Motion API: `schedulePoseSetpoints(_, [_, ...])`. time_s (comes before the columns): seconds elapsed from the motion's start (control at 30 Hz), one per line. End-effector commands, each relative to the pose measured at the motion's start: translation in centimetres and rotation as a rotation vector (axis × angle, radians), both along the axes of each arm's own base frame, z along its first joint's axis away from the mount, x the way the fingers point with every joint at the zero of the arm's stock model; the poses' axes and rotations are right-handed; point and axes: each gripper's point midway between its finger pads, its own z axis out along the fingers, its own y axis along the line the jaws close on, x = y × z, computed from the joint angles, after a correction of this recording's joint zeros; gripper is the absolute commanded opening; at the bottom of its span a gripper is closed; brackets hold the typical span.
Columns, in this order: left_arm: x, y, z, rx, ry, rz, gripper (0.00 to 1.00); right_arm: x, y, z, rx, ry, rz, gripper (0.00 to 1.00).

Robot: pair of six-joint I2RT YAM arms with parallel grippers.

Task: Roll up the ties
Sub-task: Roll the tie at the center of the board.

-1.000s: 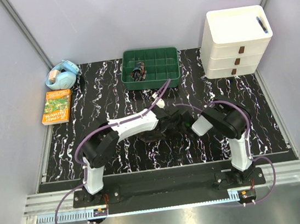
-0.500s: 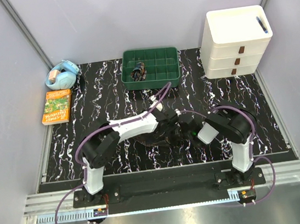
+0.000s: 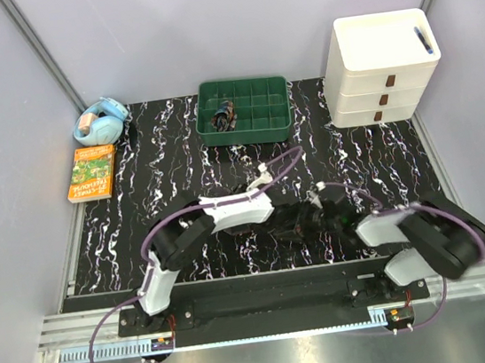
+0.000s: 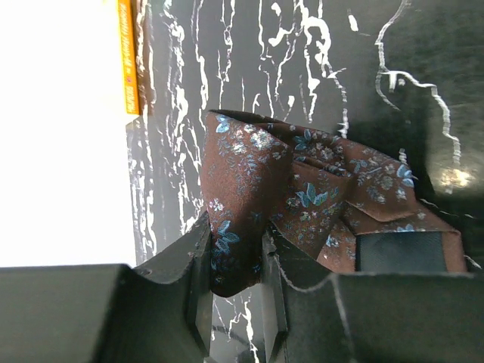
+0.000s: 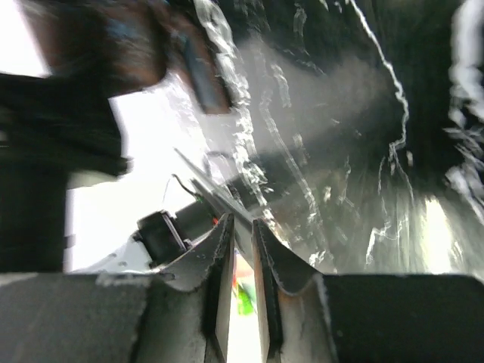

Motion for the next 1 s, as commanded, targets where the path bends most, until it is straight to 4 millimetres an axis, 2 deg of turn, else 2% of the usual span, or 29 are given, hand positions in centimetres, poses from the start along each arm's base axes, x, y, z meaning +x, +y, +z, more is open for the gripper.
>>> schedulePoseSetpoints(0.0, [0.0, -1.1, 1.2, 0.038, -0.113, -0.016, 0.21, 1.1, -3.9, 3.3, -0.061, -0.092, -0.071, 0.25])
schedulePoseSetpoints(0.03, [-0.1, -1.2, 0.7, 0.049, -0.104, -0.020, 0.21, 0.4, -5.2, 2.9, -0.120, -0.047, -0.087, 0.26])
schedulePoseSetpoints(0.07, [-0.3, -1.5, 0.5, 0.056, -0.101, -0.029, 0.21, 1.2, -5.9, 5.6, -0.109, -0.140, -0.110, 0.28])
schedulePoseSetpoints(0.1, [-0.3, -1.7, 0.1, 0.069, -0.099, -0.034, 0.21, 1.4, -6.6, 6.3, -0.127, -0.160, -0.137, 0.29])
schedulePoseSetpoints(0.13, [-0.4, -1.8, 0.0, 0.070, -0.100, -0.035, 0.21, 0.7, -7.4, 6.3, -0.156, -0.129, -0.143, 0.30])
schedulePoseSetpoints(0.17, [-0.6, -1.9, -0.3, 0.068, -0.098, -0.035, 0.21, 1.1, -7.7, 8.1, -0.146, -0.182, -0.160, 0.31])
schedulePoseSetpoints(0.37, [-1.8, -3.1, -1.3, 0.070, -0.084, -0.061, 0.23, 0.5, -7.9, 11.0, -0.130, -0.214, -0.153, 0.29])
schedulePoseSetpoints(0.43, [-2.2, -3.8, -1.8, 0.079, -0.079, -0.081, 0.25, 0.4, -8.5, 11.4, -0.161, -0.214, -0.169, 0.29])
schedulePoseSetpoints(0.47, [-2.3, -4.0, -2.0, 0.078, -0.075, -0.083, 0.25, 0.6, -8.8, 12.6, -0.175, -0.254, -0.172, 0.29])
schedulePoseSetpoints(0.5, [-2.6, -4.0, -2.5, 0.085, -0.065, -0.084, 0.25, 0.3, -9.8, 12.1, -0.241, -0.231, -0.195, 0.30])
schedulePoseSetpoints(0.53, [-2.8, -4.2, -2.7, 0.081, -0.064, -0.086, 0.26, 0.4, -10.4, 12.3, -0.277, -0.238, -0.211, 0.30])
schedulePoseSetpoints(0.57, [-2.9, -4.3, -2.8, 0.080, -0.062, -0.086, 0.27, 0.6, -11.0, 13.9, -0.307, -0.291, -0.219, 0.30])
schedulePoseSetpoints(0.6, [-3.1, -4.3, -3.1, 0.084, -0.055, -0.086, 0.27, 0.4, -12.3, 13.5, -0.382, -0.271, -0.252, 0.31])
schedulePoseSetpoints(0.63, [-3.2, -4.5, -3.3, 0.075, -0.056, -0.088, 0.28, 0.5, -12.9, 13.9, -0.414, -0.282, -0.266, 0.31])
schedulePoseSetpoints(0.67, [-3.3, -4.7, -3.3, 0.070, -0.055, -0.088, 0.30, 0.8, -13.3, 15.0, -0.435, -0.314, -0.278, 0.31])
schedulePoseSetpoints(0.73, [-3.5, -5.0, -3.4, 0.060, -0.047, -0.090, 0.36, 0.9, -14.3, 15.2, -0.488, -0.314, -0.299, 0.32])
schedulePoseSetpoints(0.77, [-3.5, -5.3, -3.4, 0.052, -0.045, -0.091, 0.43, 1.1, -14.3, 15.6, -0.498, -0.322, -0.295, 0.32])
schedulePoseSetpoints(0.83, [-3.7, -5.8, -3.8, 0.030, -0.024, -0.096, 0.49, 1.1, -14.3, 15.8, -0.502, -0.317, -0.292, 0.32])
schedulePoseSetpoints(0.97, [-4.3, -6.5, -4.7, -0.025, 0.047, -0.119, 0.55, 1.3, -14.2, 16.4, -0.491, -0.327, -0.300, 0.32])
